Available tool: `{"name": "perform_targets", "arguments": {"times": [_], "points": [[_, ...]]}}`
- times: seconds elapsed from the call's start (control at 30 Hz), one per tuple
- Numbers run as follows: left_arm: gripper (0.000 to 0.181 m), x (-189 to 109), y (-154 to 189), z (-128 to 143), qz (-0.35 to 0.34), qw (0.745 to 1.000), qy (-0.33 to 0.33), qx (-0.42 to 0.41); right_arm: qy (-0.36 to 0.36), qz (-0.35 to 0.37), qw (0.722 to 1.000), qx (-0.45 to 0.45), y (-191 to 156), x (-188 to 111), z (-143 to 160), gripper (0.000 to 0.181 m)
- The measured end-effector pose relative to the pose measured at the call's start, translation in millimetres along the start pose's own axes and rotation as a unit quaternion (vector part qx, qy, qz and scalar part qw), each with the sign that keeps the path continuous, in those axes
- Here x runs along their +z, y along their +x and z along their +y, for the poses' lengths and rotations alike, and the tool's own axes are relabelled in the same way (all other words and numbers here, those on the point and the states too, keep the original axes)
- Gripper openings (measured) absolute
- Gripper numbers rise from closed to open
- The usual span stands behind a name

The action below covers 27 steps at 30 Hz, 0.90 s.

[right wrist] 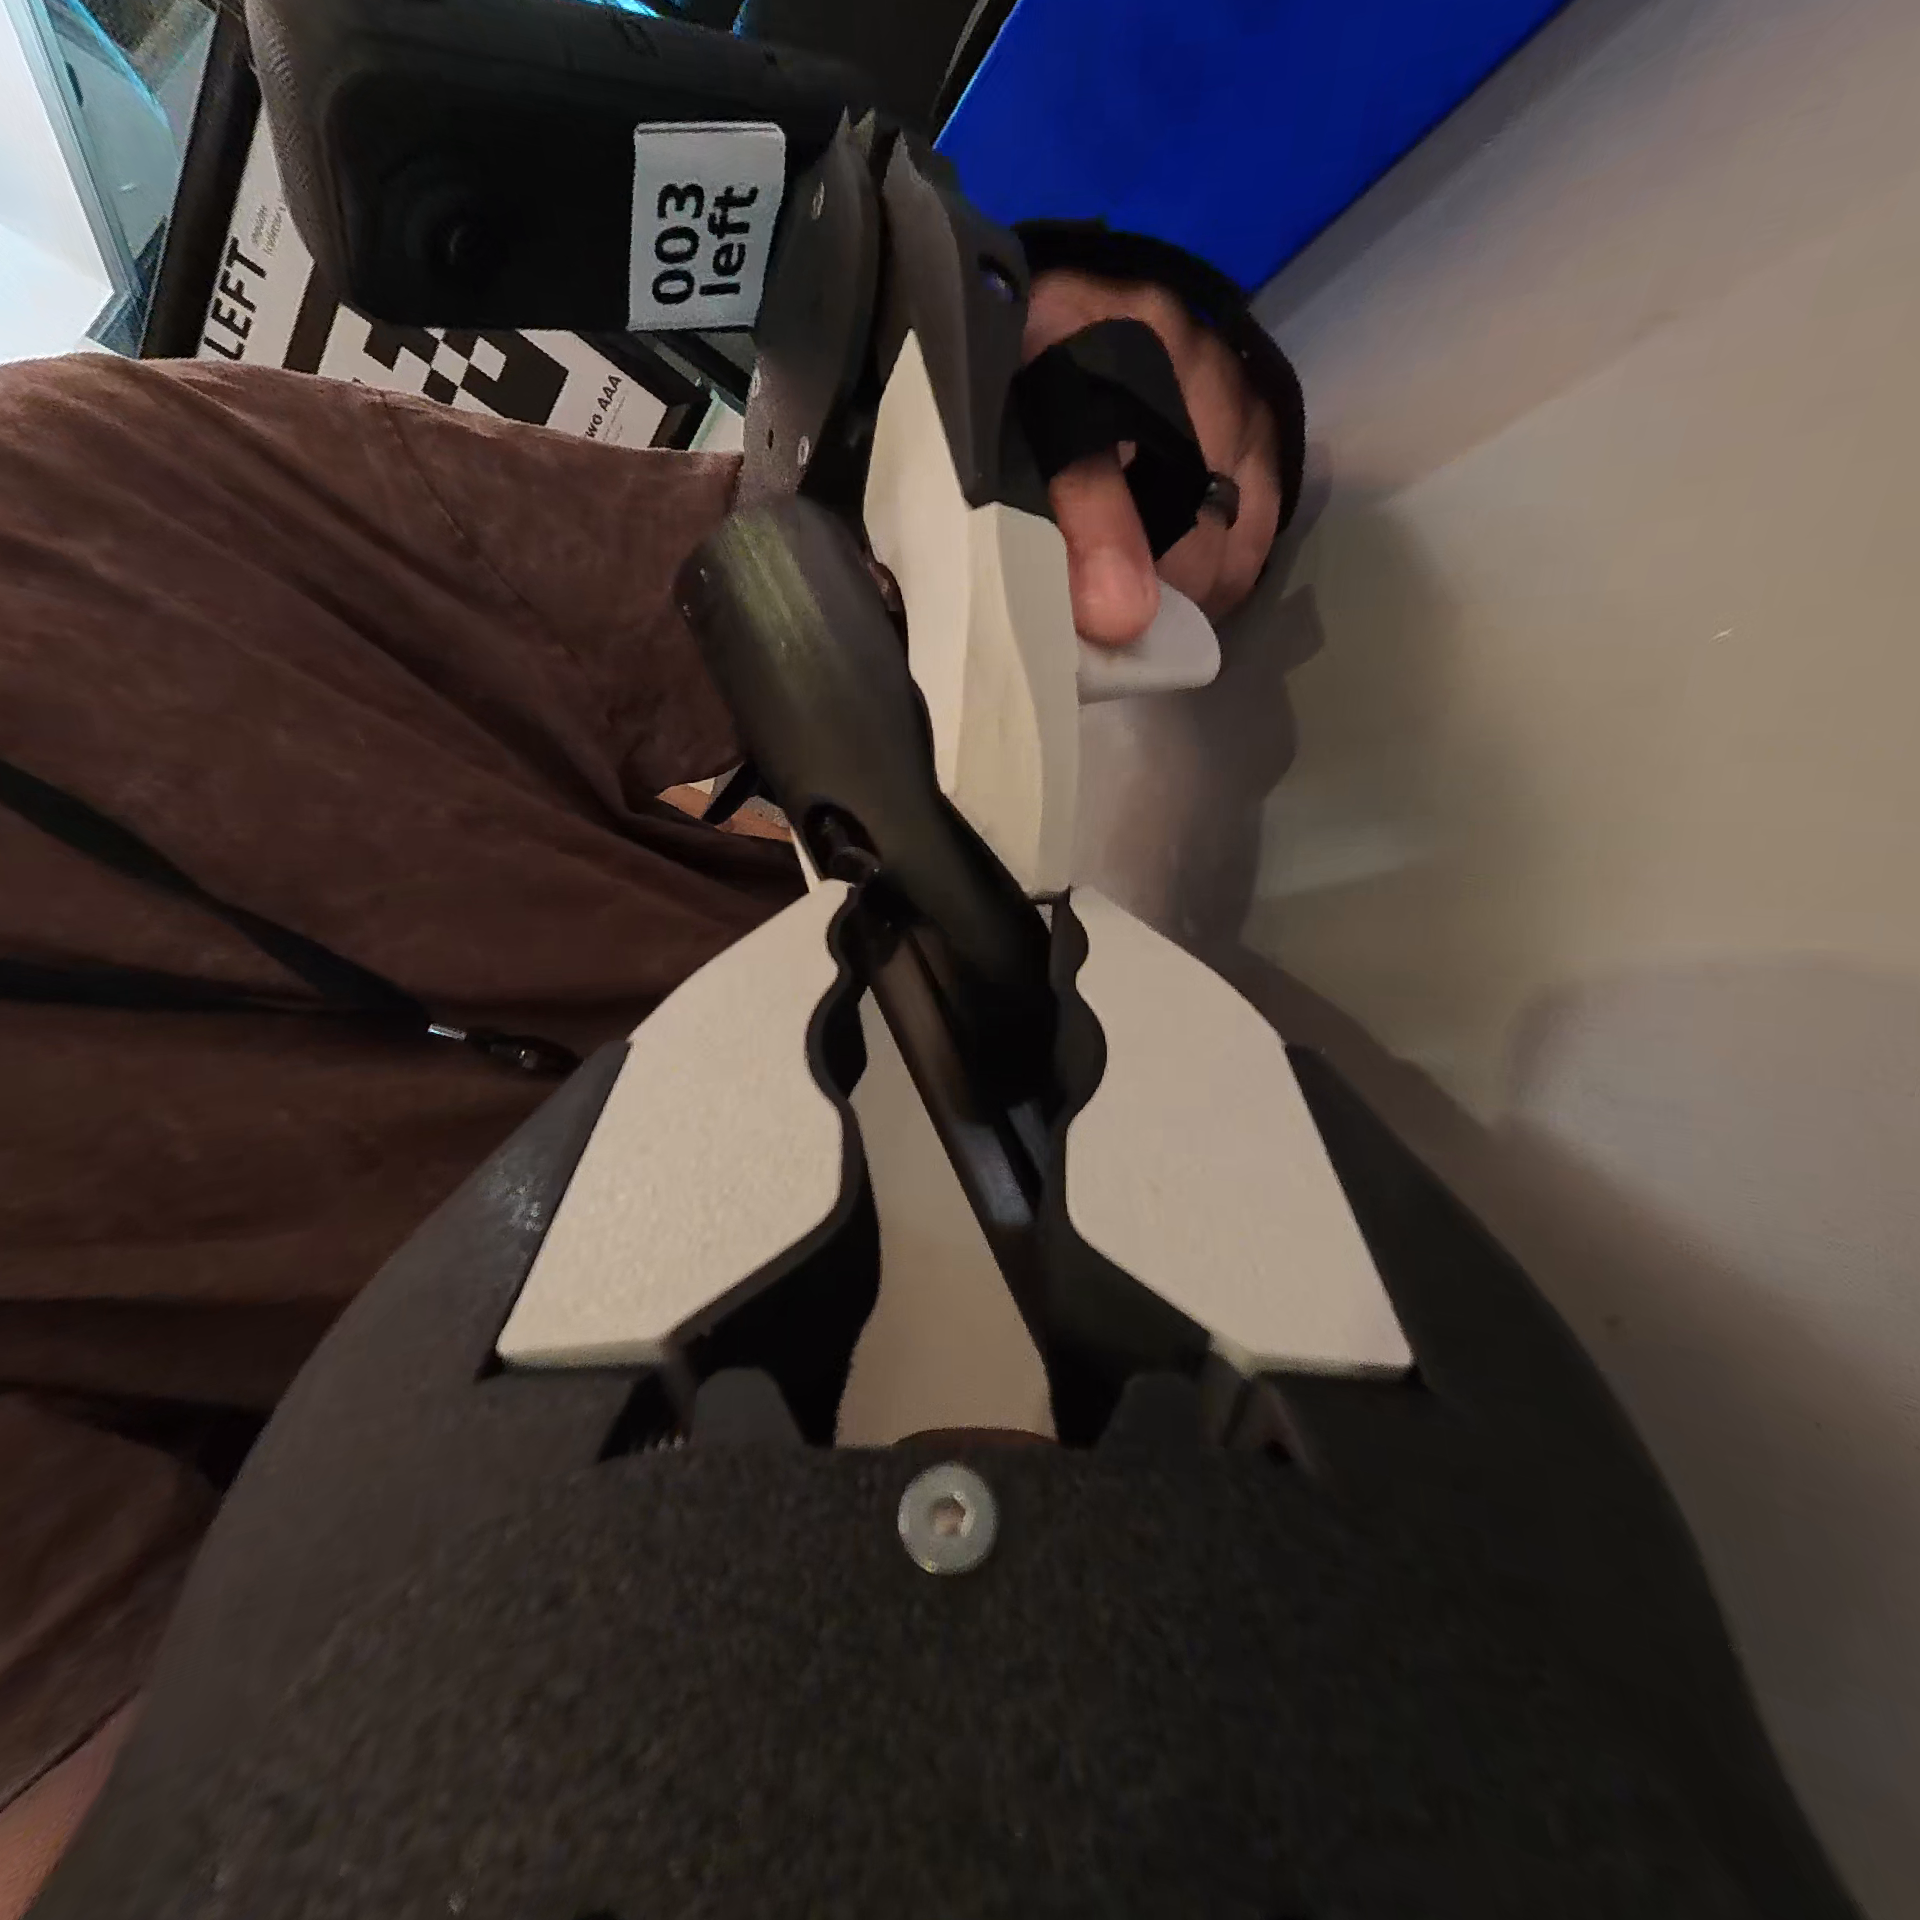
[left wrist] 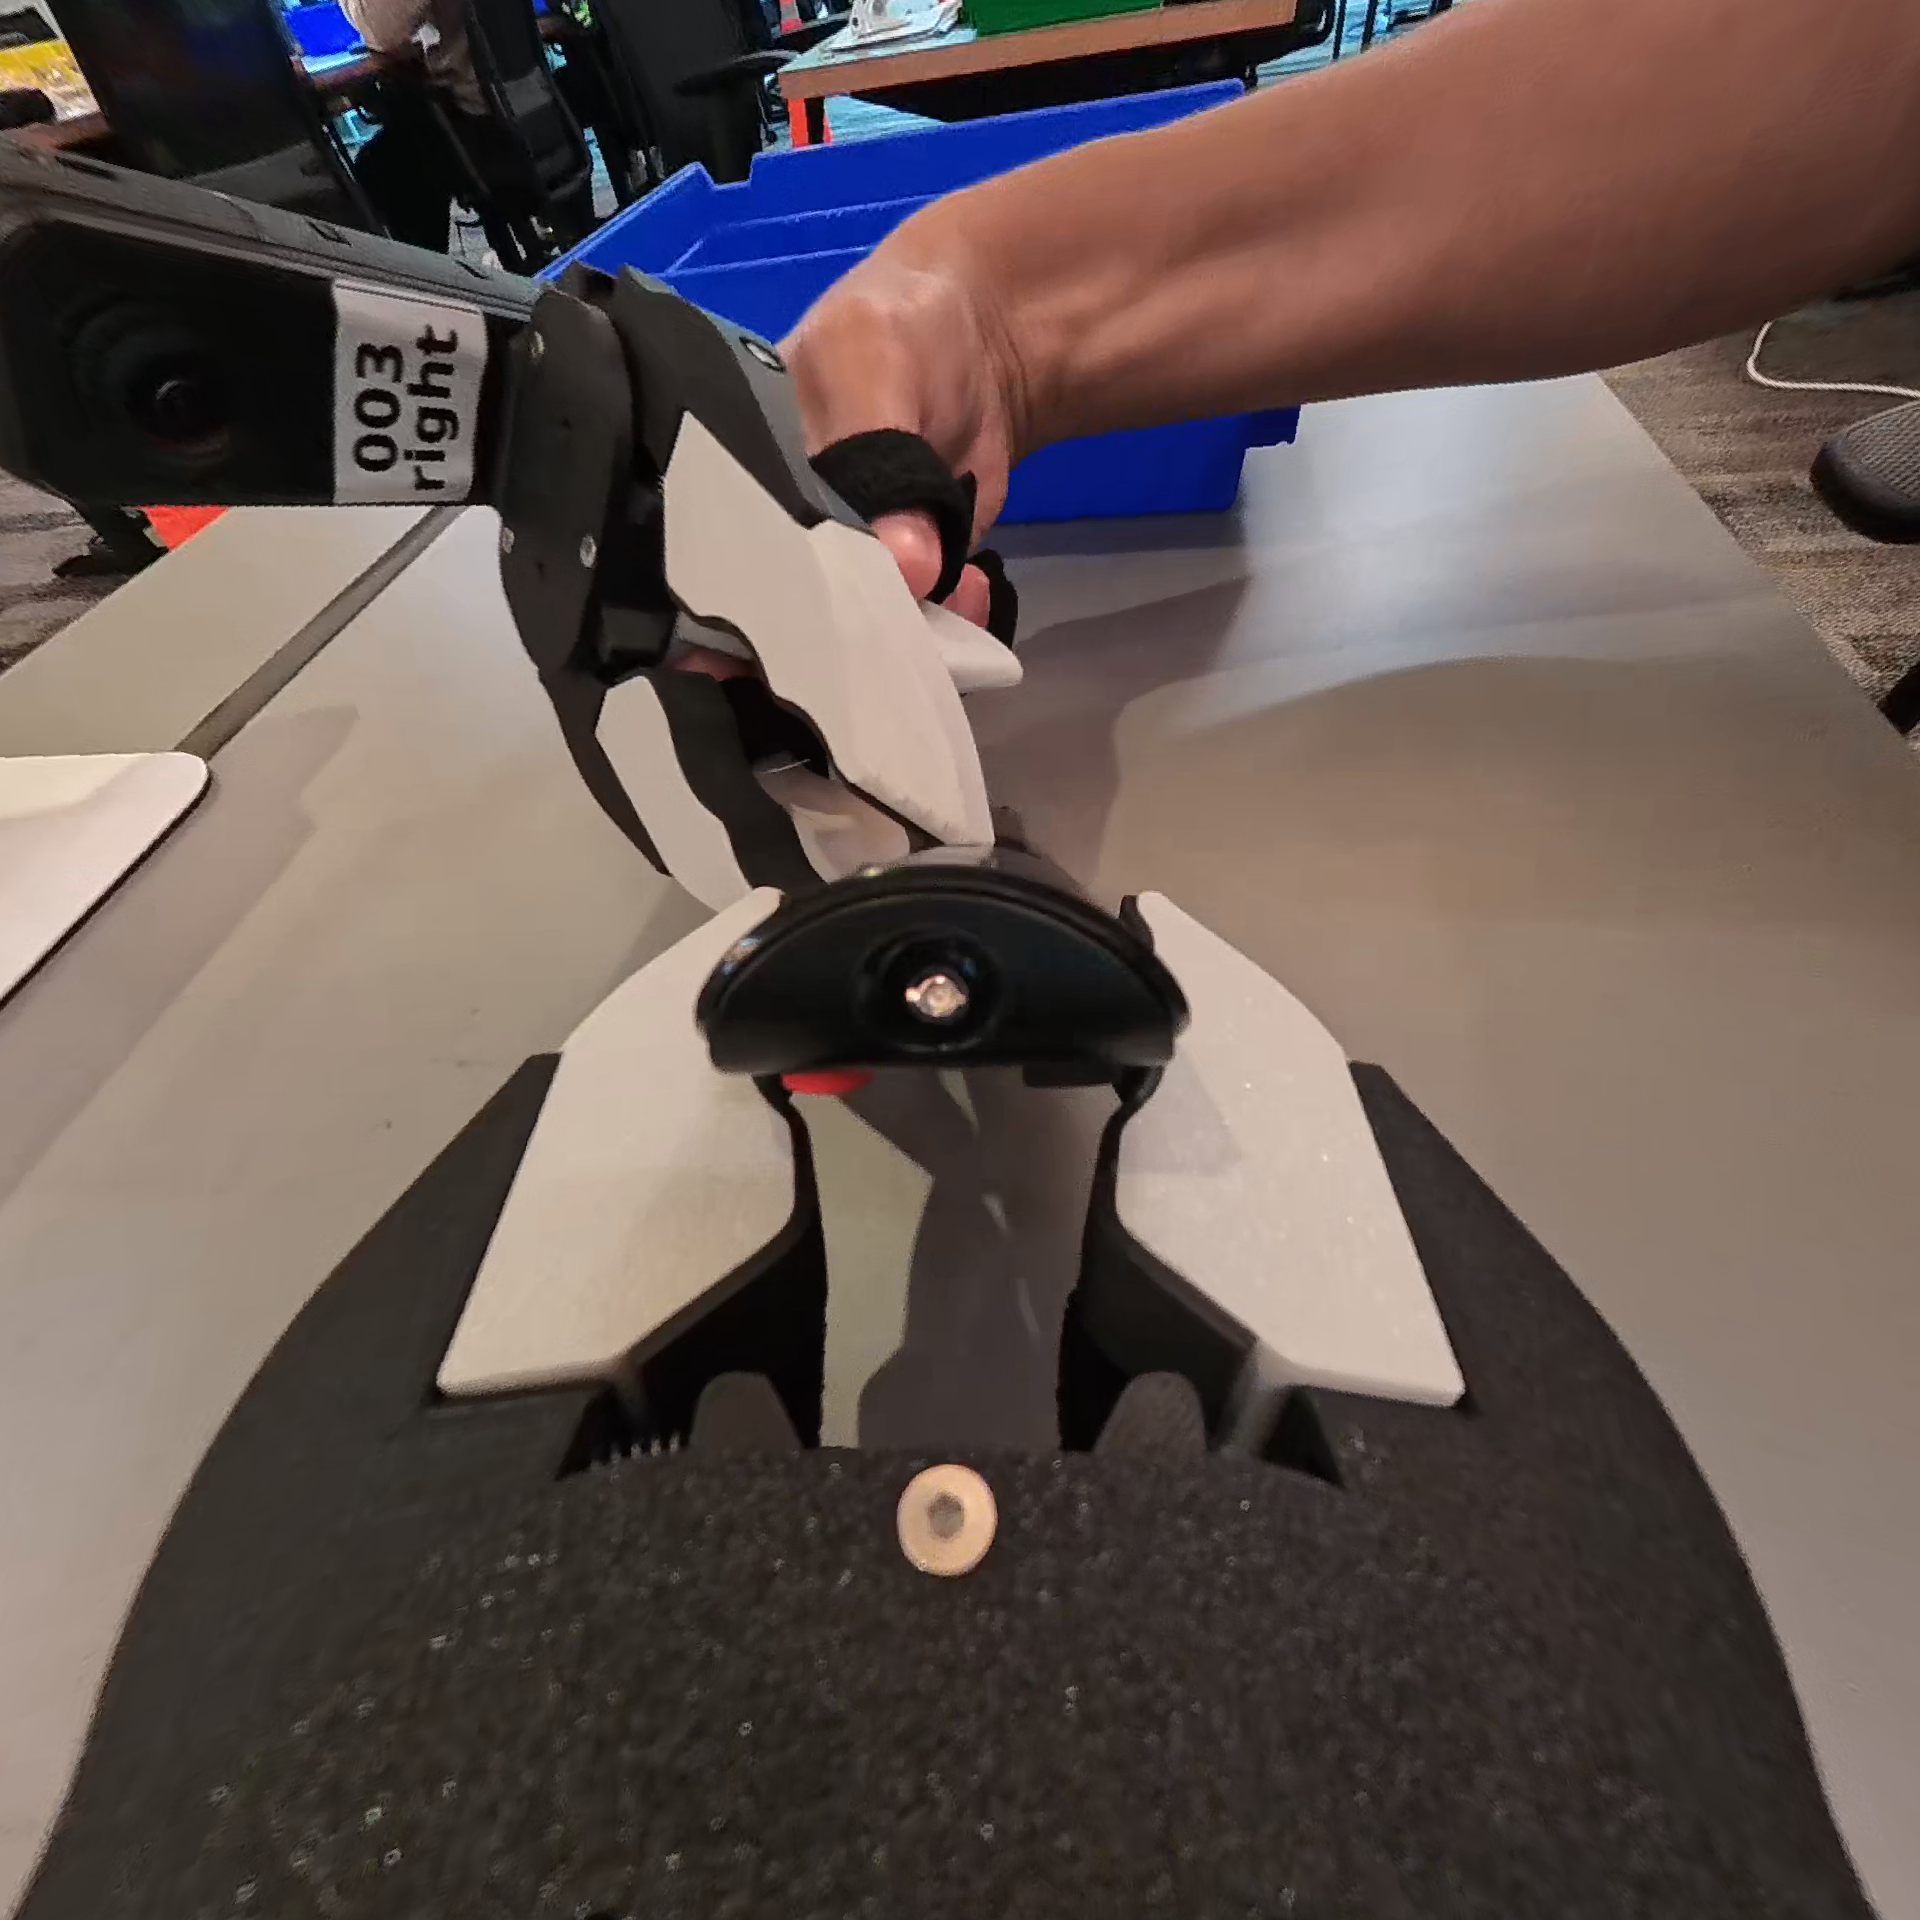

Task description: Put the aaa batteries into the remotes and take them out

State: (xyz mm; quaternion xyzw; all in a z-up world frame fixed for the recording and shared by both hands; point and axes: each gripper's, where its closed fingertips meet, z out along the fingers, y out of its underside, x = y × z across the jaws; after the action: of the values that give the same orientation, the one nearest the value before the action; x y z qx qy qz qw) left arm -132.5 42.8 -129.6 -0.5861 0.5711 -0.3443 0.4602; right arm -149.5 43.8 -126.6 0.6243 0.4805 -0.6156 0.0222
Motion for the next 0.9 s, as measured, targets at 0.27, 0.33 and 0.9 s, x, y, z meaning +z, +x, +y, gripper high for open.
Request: {"name": "perform_targets", "arguments": {"times": [0.27, 0.33, 0.9], "points": [[0.058, 3.3, 0.6, 6.7, 0.001, 1.0, -0.026, -0.001, 0.016, 0.016, 1.0, -0.01, 3.3, -3.2, 3.4, 0.033], [0.058, 3.7, 0.8, 7.1, 0.001, 1.0, -0.027, 0.0, 0.019, 0.022, 1.0, -0.01, 3.6, -4.2, 3.5, 0.033], [0.058, 6.1, 0.5, 10.0, -0.001, 0.999, -0.04, 0.0, 0.128, 0.439, 0.879, -0.138, -22.2, -63.5, 18.2, 0.058]]}}
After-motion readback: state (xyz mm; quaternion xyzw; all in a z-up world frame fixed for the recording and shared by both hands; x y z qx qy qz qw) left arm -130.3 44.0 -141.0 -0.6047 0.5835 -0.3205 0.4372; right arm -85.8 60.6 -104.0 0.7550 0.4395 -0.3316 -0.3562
